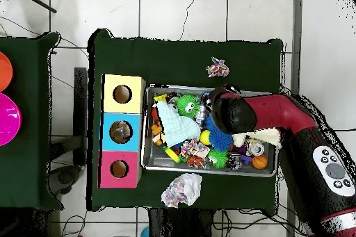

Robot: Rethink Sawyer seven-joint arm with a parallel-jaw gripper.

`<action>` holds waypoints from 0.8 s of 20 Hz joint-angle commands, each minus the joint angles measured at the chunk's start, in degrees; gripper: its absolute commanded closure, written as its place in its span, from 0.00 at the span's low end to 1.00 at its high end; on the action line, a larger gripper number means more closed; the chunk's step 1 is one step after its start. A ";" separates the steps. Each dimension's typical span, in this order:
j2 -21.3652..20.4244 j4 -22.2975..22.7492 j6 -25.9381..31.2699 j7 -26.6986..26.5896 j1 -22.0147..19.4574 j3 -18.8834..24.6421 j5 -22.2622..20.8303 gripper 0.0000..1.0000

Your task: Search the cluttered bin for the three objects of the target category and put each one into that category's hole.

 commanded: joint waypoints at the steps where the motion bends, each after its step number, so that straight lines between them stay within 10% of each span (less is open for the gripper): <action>1: 2.85 -1.84 7.13 -17.57 -0.32 2.74 -3.45 0.00; 16: 2.71 -0.62 7.03 -18.46 -0.83 3.39 -4.14 0.00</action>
